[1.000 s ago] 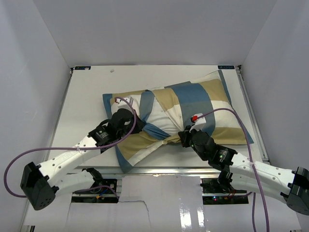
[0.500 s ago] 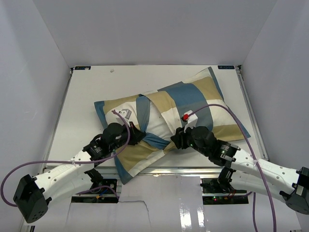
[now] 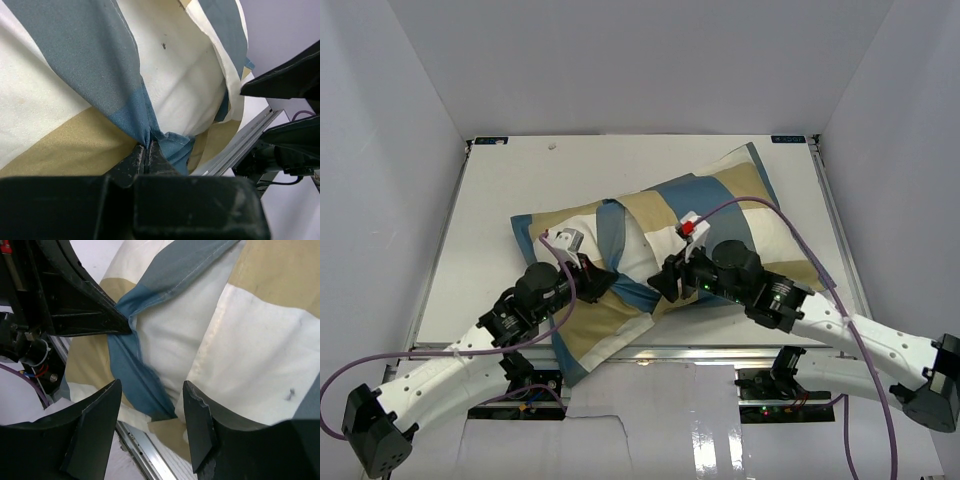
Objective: Remove the pillowcase from the pillow
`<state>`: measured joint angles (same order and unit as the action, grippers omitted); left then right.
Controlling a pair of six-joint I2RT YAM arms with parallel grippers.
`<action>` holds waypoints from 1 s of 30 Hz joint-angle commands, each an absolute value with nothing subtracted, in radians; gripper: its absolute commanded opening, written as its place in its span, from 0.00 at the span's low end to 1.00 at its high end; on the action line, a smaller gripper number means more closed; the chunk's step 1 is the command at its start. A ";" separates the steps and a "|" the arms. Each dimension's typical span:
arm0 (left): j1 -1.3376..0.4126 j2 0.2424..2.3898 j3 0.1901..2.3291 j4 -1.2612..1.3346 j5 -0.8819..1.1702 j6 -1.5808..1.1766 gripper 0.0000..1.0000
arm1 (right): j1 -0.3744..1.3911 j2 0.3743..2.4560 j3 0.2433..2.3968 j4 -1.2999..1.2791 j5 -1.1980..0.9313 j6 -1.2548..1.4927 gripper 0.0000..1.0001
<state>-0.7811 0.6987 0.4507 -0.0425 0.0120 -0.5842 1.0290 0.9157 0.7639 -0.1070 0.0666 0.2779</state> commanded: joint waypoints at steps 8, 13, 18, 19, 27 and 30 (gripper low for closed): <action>-0.782 0.612 0.400 -0.097 -0.090 -0.652 0.00 | 1.035 1.176 0.857 0.029 0.129 0.227 0.63; -0.782 0.611 0.388 -0.091 -0.080 -0.667 0.00 | 1.039 1.270 0.882 0.040 0.219 0.227 0.72; -0.782 0.583 0.396 -0.112 -0.072 -0.672 0.00 | 1.039 1.344 0.882 0.021 0.444 0.245 0.79; -0.782 0.578 0.397 -0.115 -0.077 -0.681 0.00 | 1.039 1.354 0.885 0.028 0.465 0.247 0.79; -0.782 0.584 0.417 -0.152 -0.002 -0.690 0.00 | 1.025 1.497 0.960 0.011 0.526 0.282 0.75; -0.782 0.574 0.420 -0.173 -0.005 -0.706 0.00 | 1.009 1.548 0.982 0.006 0.546 0.316 0.65</action>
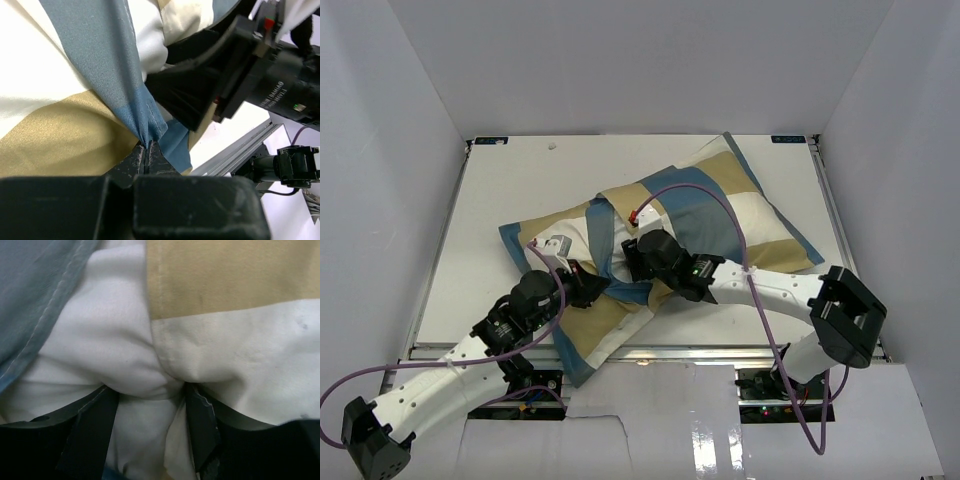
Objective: Remove the pillowcase from the pillow
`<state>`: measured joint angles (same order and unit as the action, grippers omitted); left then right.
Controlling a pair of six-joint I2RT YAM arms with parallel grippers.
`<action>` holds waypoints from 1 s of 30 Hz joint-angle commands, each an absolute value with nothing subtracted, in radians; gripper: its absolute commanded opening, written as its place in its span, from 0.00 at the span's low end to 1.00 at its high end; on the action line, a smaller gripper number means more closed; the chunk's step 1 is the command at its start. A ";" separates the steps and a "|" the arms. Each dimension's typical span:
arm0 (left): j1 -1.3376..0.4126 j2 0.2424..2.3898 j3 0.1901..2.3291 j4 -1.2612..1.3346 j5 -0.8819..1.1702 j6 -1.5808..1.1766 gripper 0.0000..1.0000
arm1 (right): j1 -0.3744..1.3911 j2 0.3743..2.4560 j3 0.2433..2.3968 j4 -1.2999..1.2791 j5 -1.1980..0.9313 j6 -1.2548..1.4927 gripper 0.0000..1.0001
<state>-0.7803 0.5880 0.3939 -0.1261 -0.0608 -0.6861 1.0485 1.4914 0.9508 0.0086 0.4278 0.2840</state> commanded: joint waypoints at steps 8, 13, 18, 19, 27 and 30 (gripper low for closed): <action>-0.782 0.564 0.480 -0.270 -0.051 -0.701 0.00 | 0.868 1.585 0.950 -0.032 0.560 0.400 0.08; -0.782 0.626 0.540 -0.273 -0.032 -0.670 0.00 | 0.735 1.407 0.823 -0.041 0.563 0.483 0.08; -0.782 0.799 0.635 -0.195 0.060 -0.606 0.00 | 0.660 1.177 0.628 -0.037 0.540 0.552 0.08; -0.782 0.831 0.653 -0.167 0.084 -0.591 0.00 | 0.658 1.101 0.605 -0.038 0.538 0.555 0.08; -0.779 0.848 0.646 -0.173 0.066 -0.621 0.00 | 0.660 0.864 0.545 -0.120 0.534 0.542 0.08; -0.781 0.767 0.549 -0.250 -0.061 -0.670 0.00 | 0.658 0.853 0.549 -0.117 0.543 0.523 0.08</action>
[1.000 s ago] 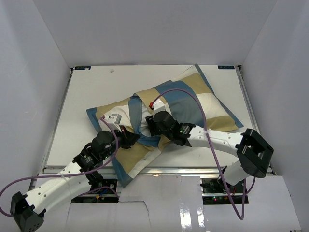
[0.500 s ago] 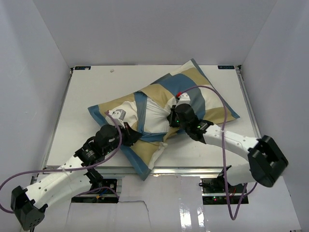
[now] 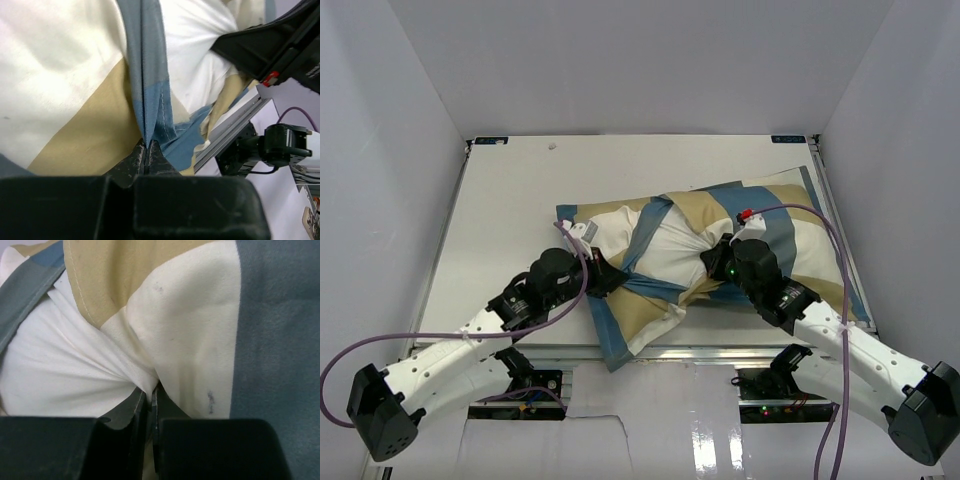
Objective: Remove the pillowcase from the pillow
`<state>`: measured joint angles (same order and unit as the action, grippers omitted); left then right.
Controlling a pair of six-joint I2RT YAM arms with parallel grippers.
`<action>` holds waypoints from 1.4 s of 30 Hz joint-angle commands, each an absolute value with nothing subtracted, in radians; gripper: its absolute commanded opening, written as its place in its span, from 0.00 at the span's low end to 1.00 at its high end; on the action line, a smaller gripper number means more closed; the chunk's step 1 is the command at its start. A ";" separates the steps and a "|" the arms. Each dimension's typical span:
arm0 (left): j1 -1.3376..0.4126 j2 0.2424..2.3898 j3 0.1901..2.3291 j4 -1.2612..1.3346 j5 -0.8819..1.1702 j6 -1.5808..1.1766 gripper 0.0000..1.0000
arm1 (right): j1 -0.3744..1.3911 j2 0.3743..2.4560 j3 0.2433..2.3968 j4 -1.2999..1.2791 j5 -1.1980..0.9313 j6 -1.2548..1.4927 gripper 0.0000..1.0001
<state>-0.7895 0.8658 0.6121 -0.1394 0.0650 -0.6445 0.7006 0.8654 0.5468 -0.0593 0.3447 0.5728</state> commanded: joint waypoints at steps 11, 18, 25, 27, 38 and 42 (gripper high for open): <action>-0.781 0.663 0.293 -0.016 0.035 -0.709 0.00 | 0.664 0.859 0.575 -0.018 0.134 0.339 0.14; -0.781 0.798 0.241 0.156 0.063 -0.716 0.00 | 0.851 0.874 0.675 -0.063 0.066 0.235 0.61; -0.781 0.831 0.241 0.179 0.040 -0.718 0.00 | 1.037 1.012 0.741 -0.018 0.165 0.226 0.81; -0.779 0.827 0.241 0.178 0.037 -0.718 0.00 | 1.069 1.081 0.761 -0.037 0.230 0.229 0.84; -0.781 0.813 0.247 0.154 0.018 -0.716 0.00 | 1.030 1.365 0.833 -0.041 0.552 0.290 0.76; -0.781 0.805 0.287 0.068 -0.035 -0.710 0.00 | 0.965 1.407 0.821 -0.012 0.537 0.322 0.10</action>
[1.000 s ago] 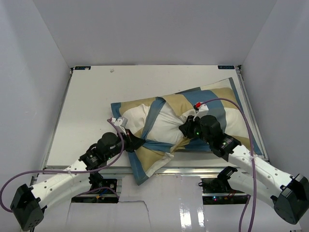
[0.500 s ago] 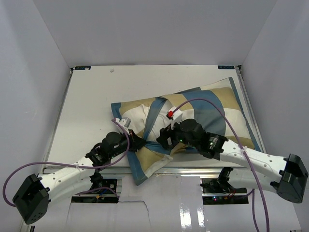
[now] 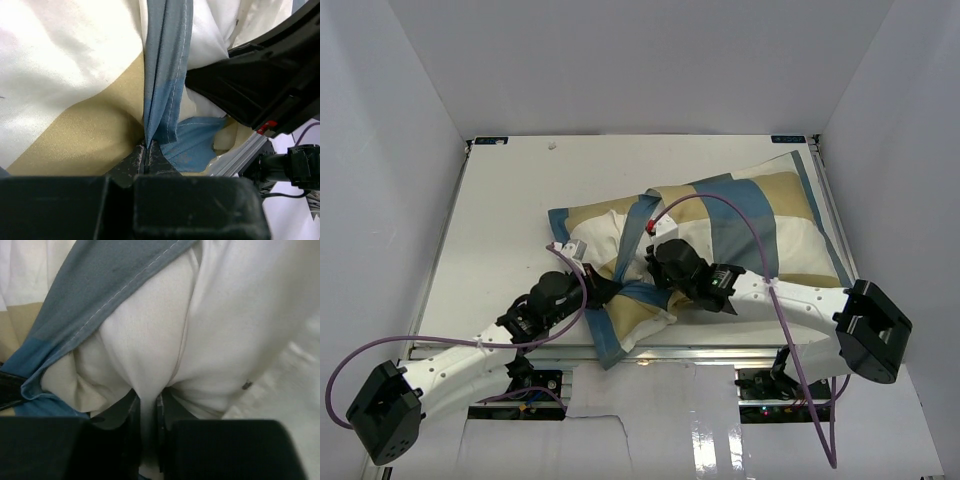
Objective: Remove the pillowcase from the pillow
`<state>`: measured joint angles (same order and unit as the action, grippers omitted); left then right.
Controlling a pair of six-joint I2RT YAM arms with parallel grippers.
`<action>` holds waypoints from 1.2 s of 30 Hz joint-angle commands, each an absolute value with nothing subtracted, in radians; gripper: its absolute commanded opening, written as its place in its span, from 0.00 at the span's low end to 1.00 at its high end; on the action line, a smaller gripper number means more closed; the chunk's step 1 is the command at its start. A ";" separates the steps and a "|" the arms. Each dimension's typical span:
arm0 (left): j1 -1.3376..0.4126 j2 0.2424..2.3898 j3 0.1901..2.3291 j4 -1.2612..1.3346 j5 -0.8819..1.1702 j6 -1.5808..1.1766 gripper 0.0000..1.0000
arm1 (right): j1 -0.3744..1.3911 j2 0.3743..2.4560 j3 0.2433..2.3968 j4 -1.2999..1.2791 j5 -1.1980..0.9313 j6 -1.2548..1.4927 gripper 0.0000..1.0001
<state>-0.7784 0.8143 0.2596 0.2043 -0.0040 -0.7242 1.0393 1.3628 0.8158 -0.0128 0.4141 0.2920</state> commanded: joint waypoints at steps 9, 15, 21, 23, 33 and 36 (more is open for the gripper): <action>-0.781 0.701 0.452 -0.274 -0.104 -0.693 0.00 | 0.668 1.318 0.833 -0.012 0.471 0.344 0.08; -0.781 0.669 0.413 -0.266 0.029 -0.744 0.00 | 0.459 1.213 0.850 -0.011 0.445 0.350 0.08; -0.779 0.727 0.265 -0.095 0.026 -0.775 0.00 | 0.353 1.230 0.905 -0.012 0.234 0.322 0.08; -0.781 0.758 0.243 -0.069 0.015 -0.781 0.00 | 0.353 1.258 0.952 -0.015 0.218 0.305 0.08; -0.781 0.917 0.166 0.077 -0.084 -0.801 0.00 | 0.317 1.333 1.040 -0.089 0.010 0.287 0.08; -0.781 0.959 0.193 0.127 -0.058 -0.787 0.00 | 0.388 1.296 0.999 -0.089 -0.071 0.252 0.08</action>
